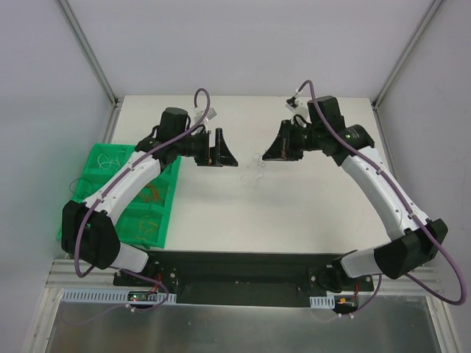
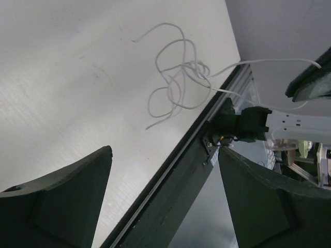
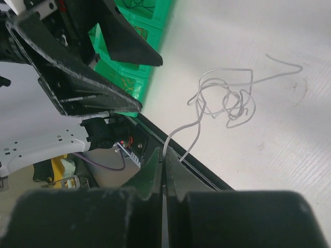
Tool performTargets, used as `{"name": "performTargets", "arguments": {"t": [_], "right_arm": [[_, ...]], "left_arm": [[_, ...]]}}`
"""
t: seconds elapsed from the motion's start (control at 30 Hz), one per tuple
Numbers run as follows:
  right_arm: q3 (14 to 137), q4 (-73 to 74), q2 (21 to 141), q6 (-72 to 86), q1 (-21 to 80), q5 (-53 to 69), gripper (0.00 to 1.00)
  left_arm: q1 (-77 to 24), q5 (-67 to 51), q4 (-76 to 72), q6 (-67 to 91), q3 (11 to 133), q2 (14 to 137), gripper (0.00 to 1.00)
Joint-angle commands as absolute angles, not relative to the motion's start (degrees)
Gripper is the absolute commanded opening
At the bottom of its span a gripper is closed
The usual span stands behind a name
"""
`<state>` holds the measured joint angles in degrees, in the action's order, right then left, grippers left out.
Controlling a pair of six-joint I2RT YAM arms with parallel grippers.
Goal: Untangle the cables
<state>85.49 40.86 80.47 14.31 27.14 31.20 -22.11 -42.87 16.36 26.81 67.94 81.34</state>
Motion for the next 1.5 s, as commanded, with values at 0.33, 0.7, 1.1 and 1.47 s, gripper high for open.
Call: {"name": "performTargets", "arguments": {"t": [0.33, 0.7, 1.1, 1.47], "right_arm": [[86.66, 33.84, 77.34, 23.29, 25.75, 38.06, 0.0], [89.03, 29.97, 77.17, 27.6, 25.66, 38.24, 0.0], [97.65, 64.76, 75.85, 9.51, 18.37, -14.38, 0.0], [86.15, 60.22, 75.67, 5.54, 16.79, -32.79, 0.03]], "left_arm": [[-31.82, -34.46, 14.05, 23.47, 73.38, 82.35, 0.67], [-32.17, -39.64, 15.91, 21.01, 73.57, 85.52, 0.27], [-31.29, -32.07, 22.14, 14.95, 61.62, 75.24, 0.0], [-31.29, -29.19, 26.19, 14.67, 59.24, 67.95, 0.0]]}}
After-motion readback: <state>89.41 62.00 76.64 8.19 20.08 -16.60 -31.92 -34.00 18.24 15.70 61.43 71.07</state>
